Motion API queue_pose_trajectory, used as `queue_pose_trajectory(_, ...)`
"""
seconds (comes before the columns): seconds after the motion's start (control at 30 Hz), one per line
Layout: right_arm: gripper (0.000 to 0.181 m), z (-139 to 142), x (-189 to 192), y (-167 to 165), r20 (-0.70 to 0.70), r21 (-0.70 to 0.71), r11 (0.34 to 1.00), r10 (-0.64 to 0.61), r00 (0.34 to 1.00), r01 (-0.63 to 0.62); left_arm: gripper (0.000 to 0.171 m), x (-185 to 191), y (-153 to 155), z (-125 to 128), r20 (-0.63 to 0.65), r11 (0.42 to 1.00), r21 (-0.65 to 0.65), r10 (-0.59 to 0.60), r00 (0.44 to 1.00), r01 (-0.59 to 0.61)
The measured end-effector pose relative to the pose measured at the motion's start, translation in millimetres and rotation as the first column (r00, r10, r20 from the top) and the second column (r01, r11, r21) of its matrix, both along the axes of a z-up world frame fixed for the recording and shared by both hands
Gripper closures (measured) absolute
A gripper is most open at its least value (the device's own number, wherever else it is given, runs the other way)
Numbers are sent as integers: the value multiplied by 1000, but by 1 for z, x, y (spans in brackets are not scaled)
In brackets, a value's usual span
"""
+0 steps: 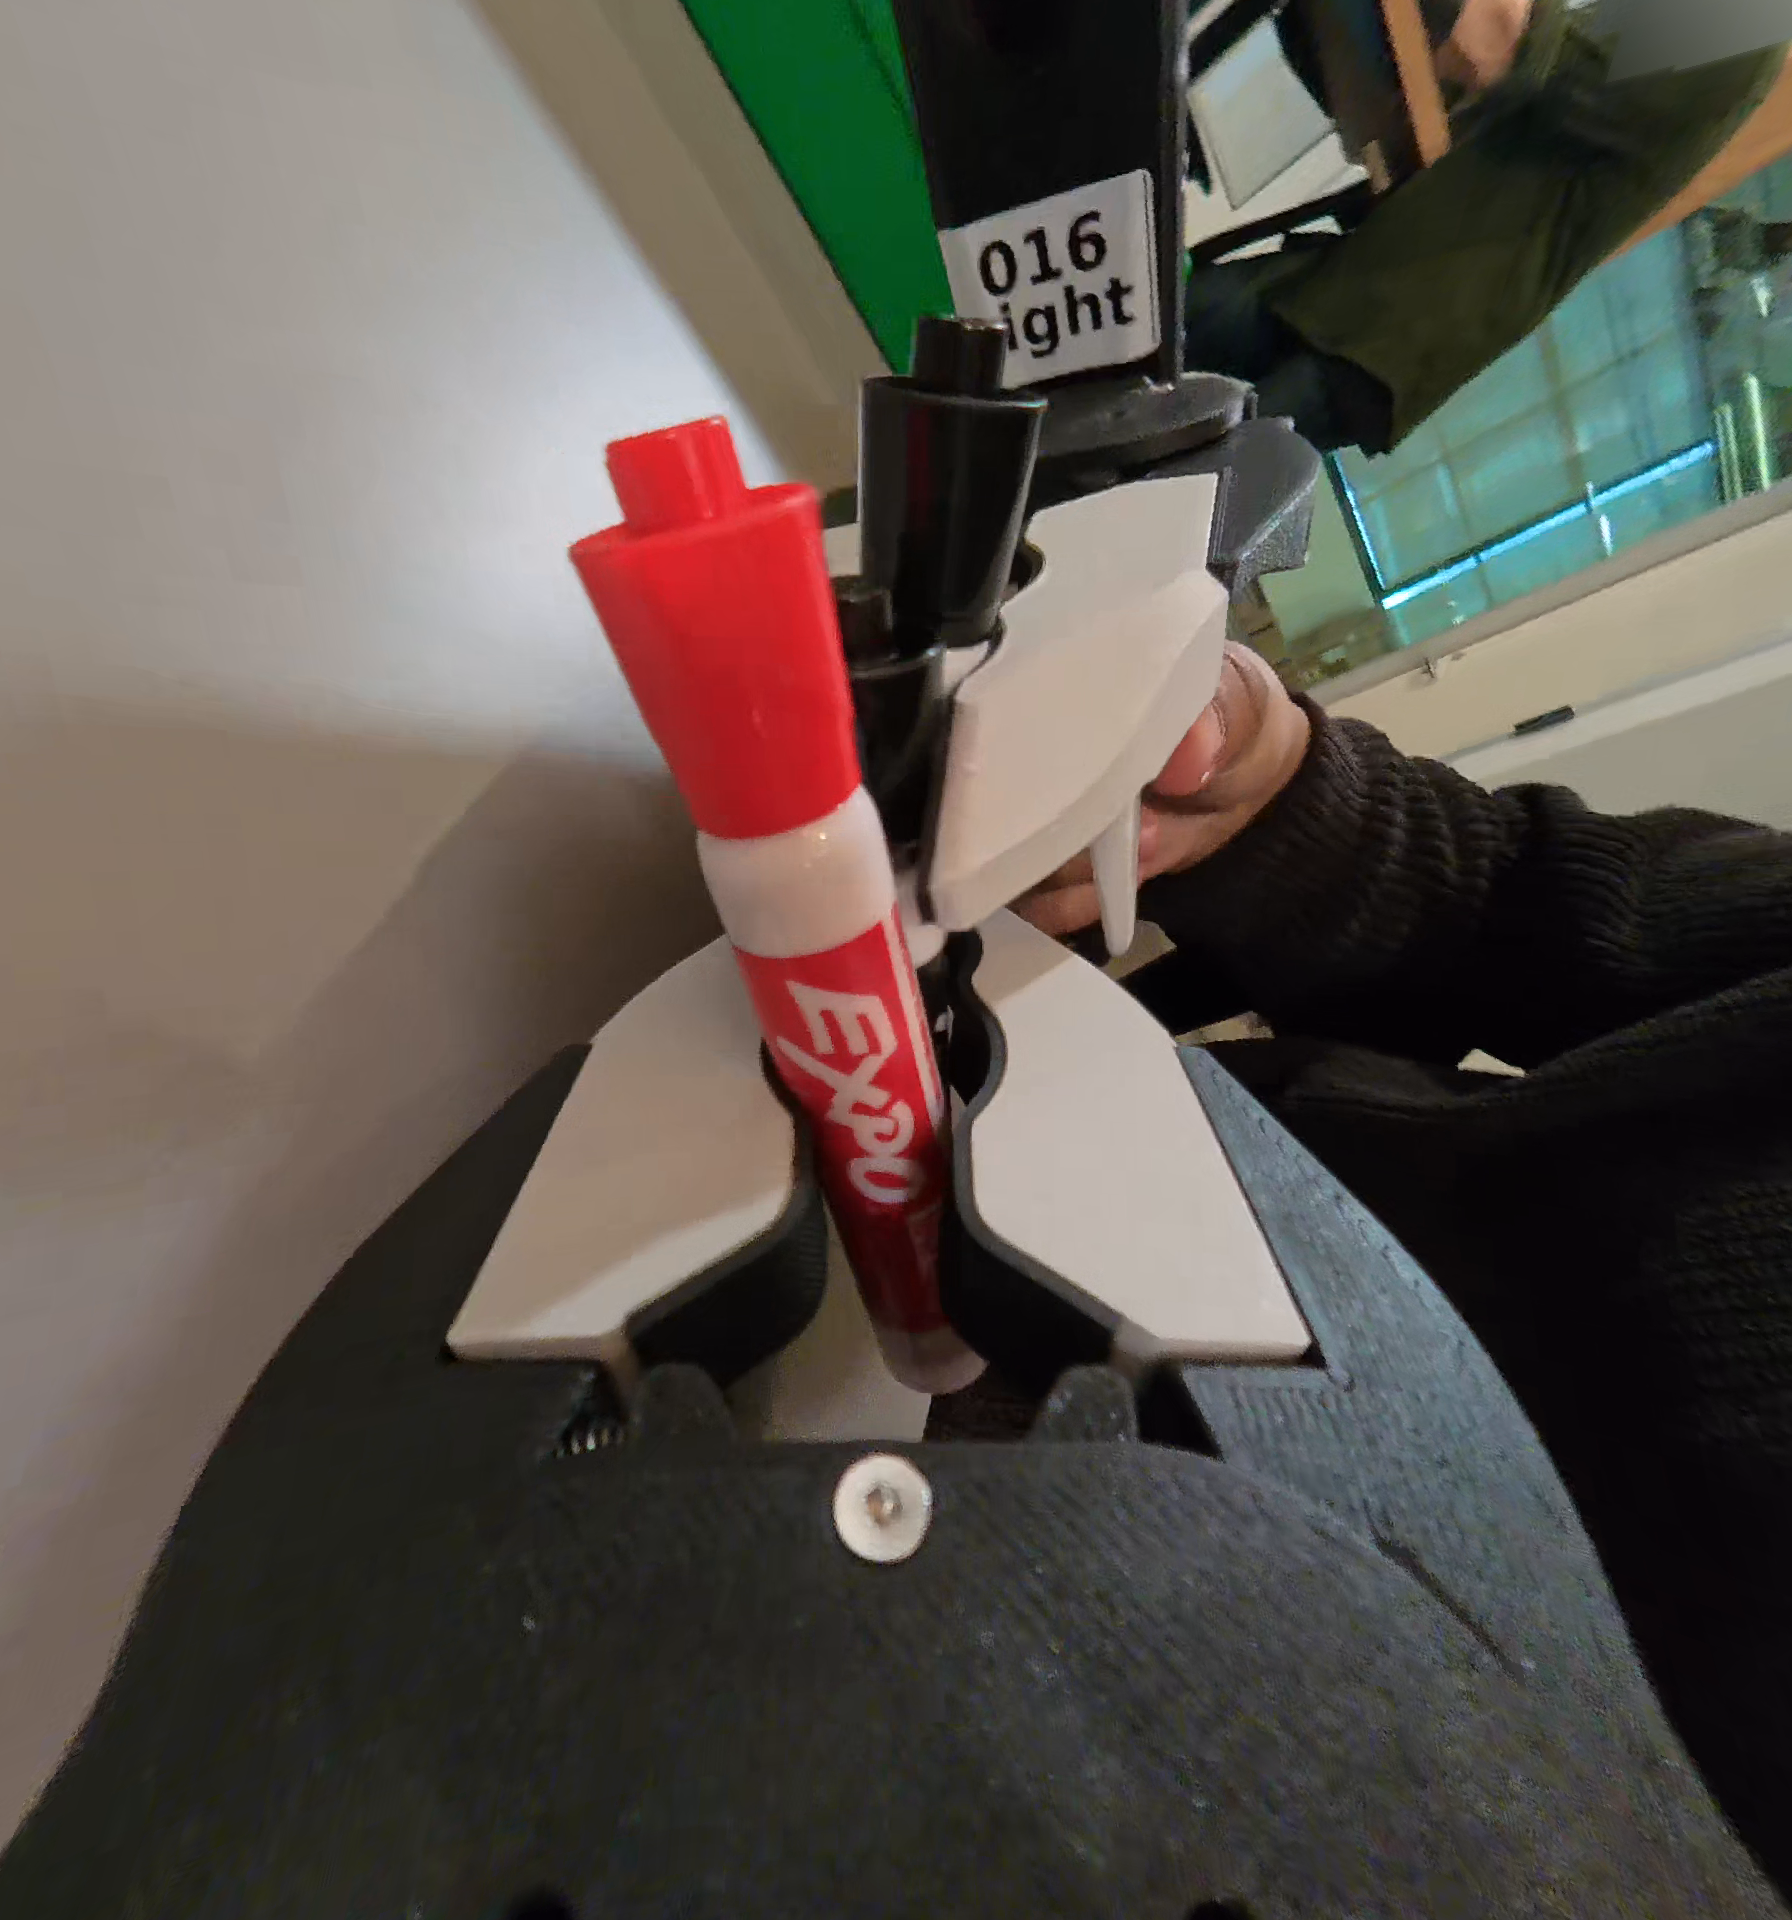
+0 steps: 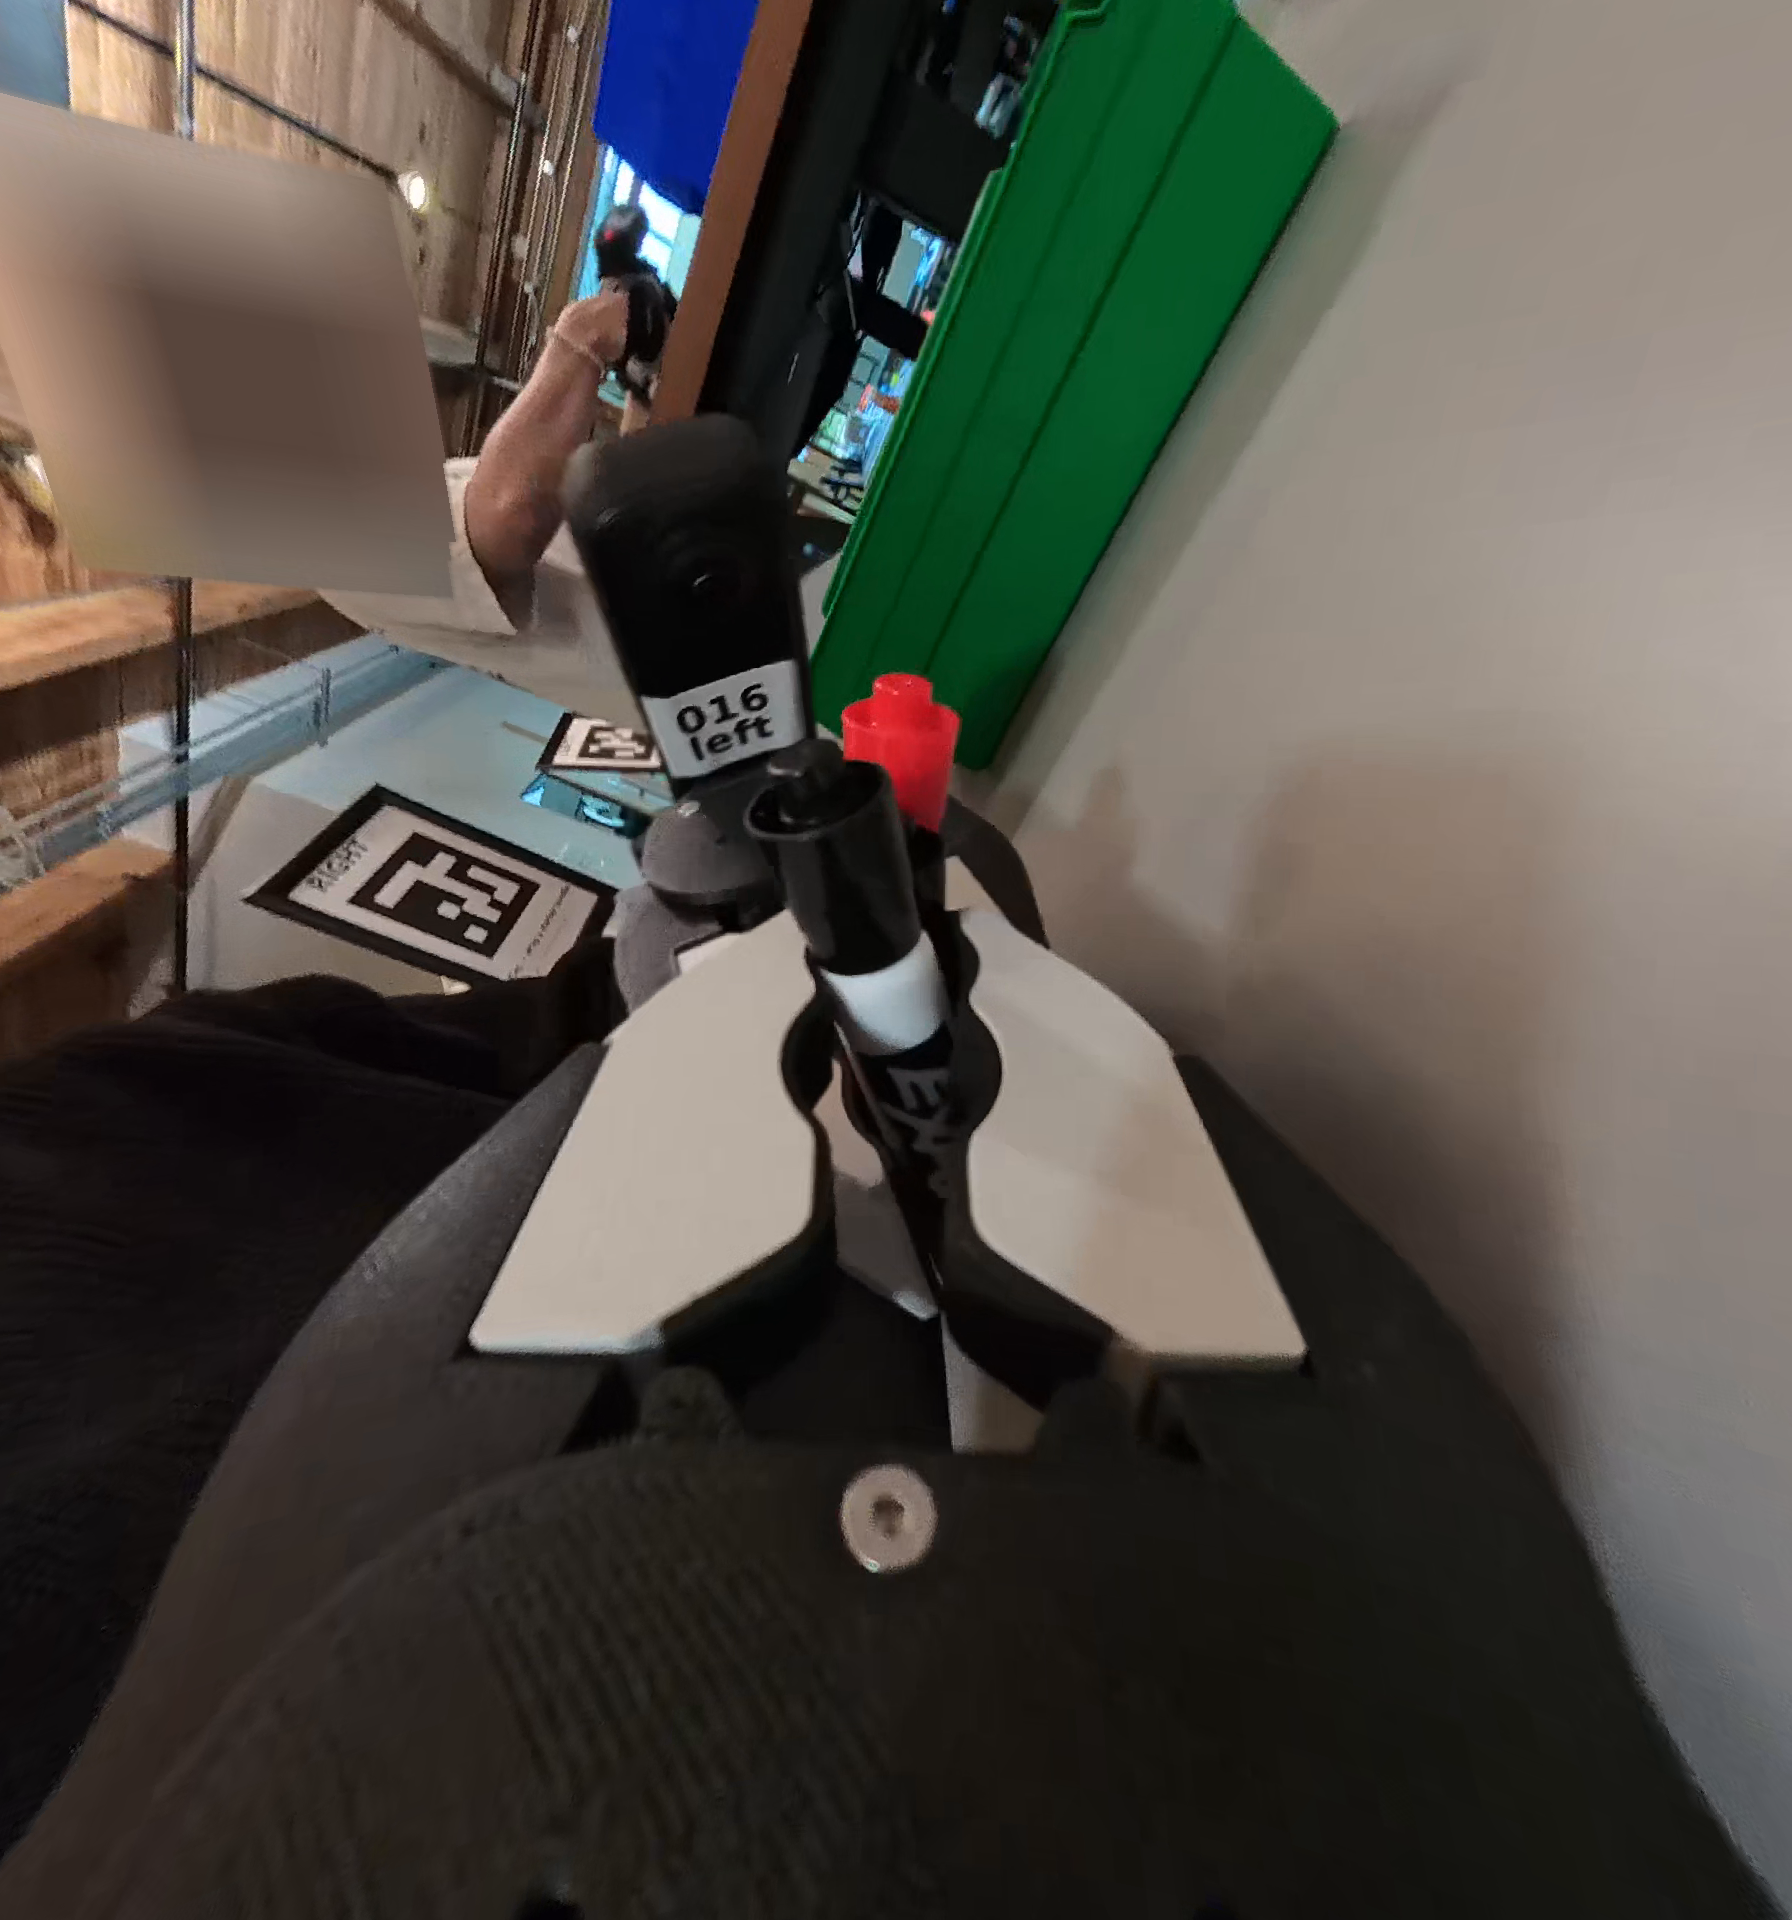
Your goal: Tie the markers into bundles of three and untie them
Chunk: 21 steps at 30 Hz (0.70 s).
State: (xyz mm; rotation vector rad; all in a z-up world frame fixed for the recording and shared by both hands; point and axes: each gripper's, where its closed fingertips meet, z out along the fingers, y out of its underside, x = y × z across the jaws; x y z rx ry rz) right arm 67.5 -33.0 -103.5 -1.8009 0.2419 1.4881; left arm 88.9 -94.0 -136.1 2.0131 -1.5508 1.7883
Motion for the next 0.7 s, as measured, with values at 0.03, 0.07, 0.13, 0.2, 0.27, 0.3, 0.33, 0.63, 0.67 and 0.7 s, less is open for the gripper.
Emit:
queue_pose_trajectory(0.03, 162, 2, -2, -2, 8, 17, 1000, 23, 1000, -23, 150, -1, -1, 1, 20, 1000, 17, -21, 1000, 21)
queue_pose_trajectory(0.07, 162, 5, -3, -5, 9, 36, 998, 47, 999, -48, 150, -1, -2, 2, 38, 999, 39, -38, 999, 36)
queue_pose_trajectory(0.13, 160, 11, -3, -7, -2, 79, 995, 63, 998, -62, 150, -1, -2, 6, 73, 997, 61, -57, 996, 53)
queue_pose_trajectory(0.2, 158, 17, -4, -8, -2, 115, 991, 71, 998, -70, 150, -2, -2, 10, 101, 995, 73, -75, 992, 68)
queue_pose_trajectory(0.27, 157, 19, -5, -9, 25, 136, 988, 76, 997, -79, 150, -2, -2, 10, 106, 994, 85, -80, 991, 72)
queue_pose_trajectory(0.3, 158, 19, -6, -10, 40, 139, 987, 79, 996, -83, 150, -2, -2, 10, 101, 994, 80, -78, 992, 70)
queue_pose_trajectory(0.33, 158, 18, -6, -9, 50, 135, 987, 78, 996, -84, 149, -2, -3, 10, 92, 995, 66, -74, 993, 68)
queue_pose_trajectory(0.63, 160, 5, -1, -4, -44, 12, 999, 37, 998, -37, 149, -2, -3, 2, -7, 993, -112, -47, 999, 46)
queue_pose_trajectory(0.67, 157, 4, 0, -3, -87, -8, 1000, 25, 996, -25, 149, -1, -2, 1, -22, 988, -153, -38, 999, 34)
queue_pose_trajectory(0.7, 152, 4, 2, -1, -131, -24, 1000, 7, 991, -10, 150, -1, 0, 1, -33, 982, -190, -26, 999, 19)
